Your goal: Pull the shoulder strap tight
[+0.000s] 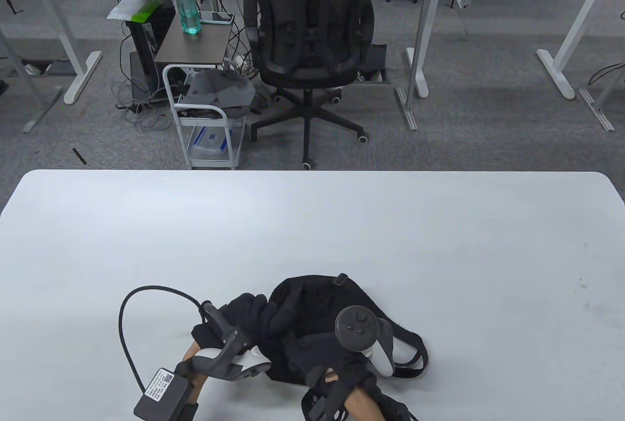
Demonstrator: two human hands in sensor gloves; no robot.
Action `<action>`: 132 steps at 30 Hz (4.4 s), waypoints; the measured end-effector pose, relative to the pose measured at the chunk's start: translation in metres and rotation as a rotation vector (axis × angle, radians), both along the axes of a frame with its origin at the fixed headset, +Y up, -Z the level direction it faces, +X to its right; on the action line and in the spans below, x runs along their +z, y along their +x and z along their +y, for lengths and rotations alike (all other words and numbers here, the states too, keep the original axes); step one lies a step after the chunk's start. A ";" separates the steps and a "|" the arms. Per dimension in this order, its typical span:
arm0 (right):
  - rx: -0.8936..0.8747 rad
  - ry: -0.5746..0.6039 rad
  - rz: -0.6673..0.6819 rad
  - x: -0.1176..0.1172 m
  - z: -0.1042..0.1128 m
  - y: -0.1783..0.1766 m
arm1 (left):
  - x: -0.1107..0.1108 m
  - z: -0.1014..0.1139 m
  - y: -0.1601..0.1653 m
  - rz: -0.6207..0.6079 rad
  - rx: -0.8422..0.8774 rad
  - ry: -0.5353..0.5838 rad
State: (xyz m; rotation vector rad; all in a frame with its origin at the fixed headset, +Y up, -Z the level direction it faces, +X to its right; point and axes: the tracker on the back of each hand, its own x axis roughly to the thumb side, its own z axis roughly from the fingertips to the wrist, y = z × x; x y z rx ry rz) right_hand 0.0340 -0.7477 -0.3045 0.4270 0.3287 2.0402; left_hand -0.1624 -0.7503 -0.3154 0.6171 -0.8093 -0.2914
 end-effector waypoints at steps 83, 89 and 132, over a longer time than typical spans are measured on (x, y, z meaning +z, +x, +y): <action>0.057 -0.020 -0.044 -0.001 -0.002 0.008 | 0.011 0.007 0.022 -0.022 0.010 -0.012; 0.050 0.013 -0.124 -0.003 -0.004 0.013 | 0.023 0.012 0.028 -0.047 -0.011 0.040; -0.076 -0.205 -0.184 -0.019 -0.037 0.019 | 0.000 0.027 0.018 0.430 0.029 -0.592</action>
